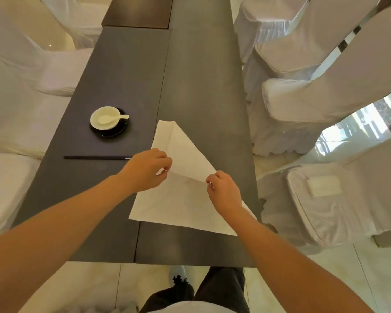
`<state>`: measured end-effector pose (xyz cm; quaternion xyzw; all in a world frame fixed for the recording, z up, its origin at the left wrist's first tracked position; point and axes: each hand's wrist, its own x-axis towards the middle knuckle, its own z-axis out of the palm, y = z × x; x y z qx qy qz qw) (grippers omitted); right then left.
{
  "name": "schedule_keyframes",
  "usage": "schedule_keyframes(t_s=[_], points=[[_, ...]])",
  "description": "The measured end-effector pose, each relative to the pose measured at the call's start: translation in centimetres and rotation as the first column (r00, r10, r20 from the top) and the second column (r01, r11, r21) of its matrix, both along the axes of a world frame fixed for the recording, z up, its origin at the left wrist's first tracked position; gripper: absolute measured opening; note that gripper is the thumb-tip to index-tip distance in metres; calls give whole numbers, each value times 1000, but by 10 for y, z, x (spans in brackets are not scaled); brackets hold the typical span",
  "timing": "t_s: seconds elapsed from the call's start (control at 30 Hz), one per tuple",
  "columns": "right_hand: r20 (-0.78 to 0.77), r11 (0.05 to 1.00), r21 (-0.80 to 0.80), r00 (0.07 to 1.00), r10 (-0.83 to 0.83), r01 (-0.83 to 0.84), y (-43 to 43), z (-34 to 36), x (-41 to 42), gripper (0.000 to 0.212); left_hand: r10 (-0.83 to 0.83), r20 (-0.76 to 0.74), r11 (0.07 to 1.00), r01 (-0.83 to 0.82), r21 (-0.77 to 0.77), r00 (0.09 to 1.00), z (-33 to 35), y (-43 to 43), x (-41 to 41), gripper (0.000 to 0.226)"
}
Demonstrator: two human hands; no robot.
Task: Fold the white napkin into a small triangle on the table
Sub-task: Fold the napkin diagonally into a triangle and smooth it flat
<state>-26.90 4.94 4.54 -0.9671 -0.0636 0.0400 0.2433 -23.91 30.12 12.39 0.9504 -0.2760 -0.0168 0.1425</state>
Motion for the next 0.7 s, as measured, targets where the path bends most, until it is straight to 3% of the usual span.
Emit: schedule_keyframes(t_s=[0.23,0.7], points=[[-71,993,-112,996,-43,35,-16,-23,-48,16,143,-48,988,-140,60,989,-34,52,-43,3],[-173,947,-270,958,-227,176,-70,-55,-119,20,374,-196,886,-287,364,907,-99,73,-84,10]])
